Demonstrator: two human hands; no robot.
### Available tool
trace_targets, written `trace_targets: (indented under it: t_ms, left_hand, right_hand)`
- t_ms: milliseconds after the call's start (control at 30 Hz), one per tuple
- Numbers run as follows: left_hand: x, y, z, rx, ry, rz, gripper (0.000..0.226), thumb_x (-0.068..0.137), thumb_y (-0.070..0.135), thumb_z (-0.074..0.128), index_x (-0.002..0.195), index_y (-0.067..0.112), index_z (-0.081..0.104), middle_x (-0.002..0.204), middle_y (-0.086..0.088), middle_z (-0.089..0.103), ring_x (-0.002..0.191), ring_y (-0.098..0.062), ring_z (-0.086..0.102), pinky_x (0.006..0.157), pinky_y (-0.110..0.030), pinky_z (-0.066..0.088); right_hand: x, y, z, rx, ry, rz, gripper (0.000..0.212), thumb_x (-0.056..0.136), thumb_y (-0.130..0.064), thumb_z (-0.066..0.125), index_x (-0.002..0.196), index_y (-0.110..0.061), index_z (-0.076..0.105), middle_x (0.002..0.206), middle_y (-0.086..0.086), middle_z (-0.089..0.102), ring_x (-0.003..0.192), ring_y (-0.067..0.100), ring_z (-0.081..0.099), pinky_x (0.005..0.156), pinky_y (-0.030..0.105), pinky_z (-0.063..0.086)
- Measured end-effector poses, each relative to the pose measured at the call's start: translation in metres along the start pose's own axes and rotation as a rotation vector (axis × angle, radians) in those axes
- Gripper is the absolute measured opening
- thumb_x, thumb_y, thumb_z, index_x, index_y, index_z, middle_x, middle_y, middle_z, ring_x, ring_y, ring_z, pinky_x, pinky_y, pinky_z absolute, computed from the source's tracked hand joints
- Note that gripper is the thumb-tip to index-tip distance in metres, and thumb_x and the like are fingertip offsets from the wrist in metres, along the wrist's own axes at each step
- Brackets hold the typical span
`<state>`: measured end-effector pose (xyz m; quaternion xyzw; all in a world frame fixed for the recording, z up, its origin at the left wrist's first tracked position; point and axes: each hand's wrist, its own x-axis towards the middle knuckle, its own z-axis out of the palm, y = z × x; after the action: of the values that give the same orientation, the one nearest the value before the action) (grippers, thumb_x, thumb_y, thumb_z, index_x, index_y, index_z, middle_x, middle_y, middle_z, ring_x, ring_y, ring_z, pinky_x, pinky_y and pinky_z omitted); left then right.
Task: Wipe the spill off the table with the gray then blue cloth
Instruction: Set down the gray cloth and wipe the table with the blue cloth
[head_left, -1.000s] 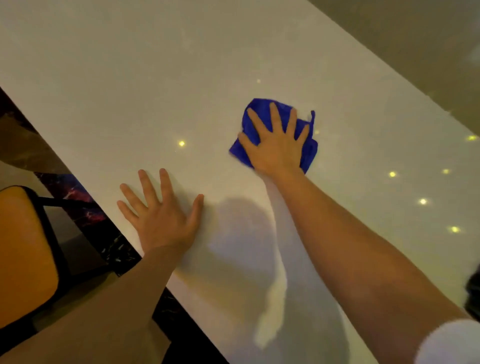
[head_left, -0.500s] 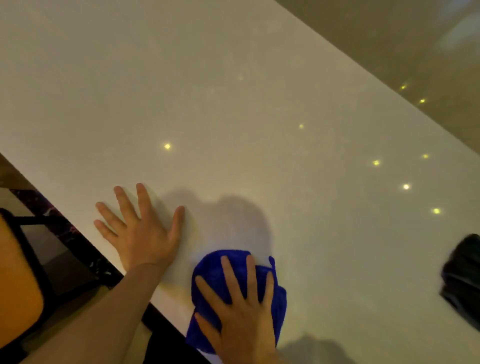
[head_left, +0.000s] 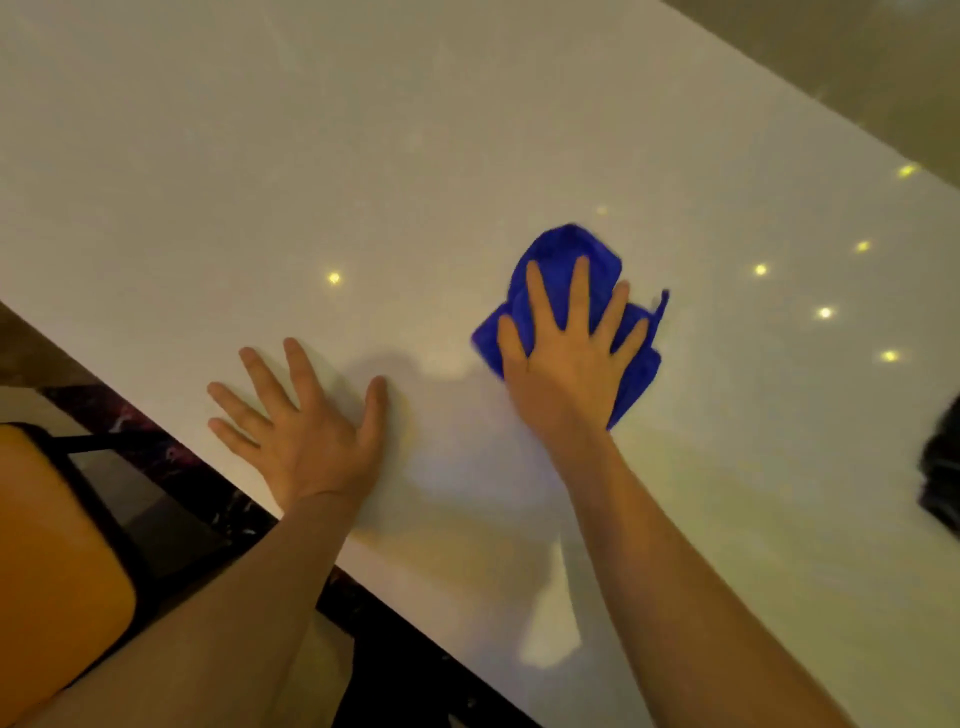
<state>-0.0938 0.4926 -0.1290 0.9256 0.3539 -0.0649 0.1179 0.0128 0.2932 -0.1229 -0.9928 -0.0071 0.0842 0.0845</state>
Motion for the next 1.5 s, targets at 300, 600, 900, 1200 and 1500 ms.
trace_targets:
  t_ms: [300, 600, 900, 1200, 1500]
  left_hand:
    - [0.000, 0.000, 0.005, -0.008, -0.003, -0.004, 0.097, 0.084, 0.086, 0.022, 0.158, 0.026, 0.008, 0.169, -0.014, 0.001, 0.151, -0.050, -0.007, 0.119, -0.067, -0.003]
    - [0.003, -0.002, 0.006, 0.005, -0.068, 0.007, 0.099, 0.082, 0.086, 0.015, 0.160, 0.026, 0.001, 0.169, -0.013, -0.009, 0.150, -0.050, -0.014, 0.119, -0.066, -0.009]
    - [0.002, -0.004, 0.002, 0.050, -0.173, 0.044, 0.103, 0.081, 0.086, 0.008, 0.161, 0.021, -0.002, 0.168, -0.019, -0.010, 0.148, -0.056, -0.011, 0.115, -0.068, -0.011]
    - [-0.042, 0.031, -0.033, 0.117, -0.369, 0.643, 0.077, 0.095, 0.068, 0.028, 0.146, 0.012, 0.043, 0.159, -0.019, 0.032, 0.141, -0.045, 0.030, 0.114, -0.057, 0.028]
    - [-0.127, 0.100, -0.046, -0.081, -0.994, 0.437, 0.008, 0.088, 0.003, 0.059, 0.085, 0.008, 0.055, 0.090, -0.013, 0.062, 0.086, -0.030, 0.061, 0.078, -0.042, 0.051]
  right_hand:
    - [-0.163, 0.050, 0.014, -0.017, -0.131, -0.234, 0.068, 0.093, -0.069, 0.043, 0.156, -0.050, 0.027, 0.172, -0.003, 0.017, 0.156, 0.042, 0.018, 0.119, 0.069, 0.015]
    - [0.070, 0.073, -0.022, 0.044, 0.014, 0.319, 0.066, 0.100, -0.066, 0.019, 0.162, -0.045, 0.008, 0.174, 0.003, 0.003, 0.158, 0.038, -0.004, 0.123, 0.067, 0.001]
    - [-0.136, 0.014, 0.016, 0.127, -0.010, 0.285, 0.064, 0.101, -0.061, 0.018, 0.162, -0.041, 0.009, 0.174, -0.002, 0.006, 0.159, 0.033, 0.001, 0.126, 0.060, 0.002]
    - [-0.228, 0.010, -0.006, 0.458, -0.012, 0.494, 0.078, 0.101, -0.057, 0.044, 0.164, -0.037, 0.003, 0.174, 0.002, 0.000, 0.158, 0.036, -0.001, 0.125, 0.056, 0.007]
    - [-0.250, 0.018, -0.021, 1.307, -0.031, 1.095, 0.046, 0.088, -0.013, 0.075, 0.126, -0.003, 0.052, 0.127, 0.018, 0.063, 0.106, 0.032, 0.066, 0.085, 0.041, 0.058]
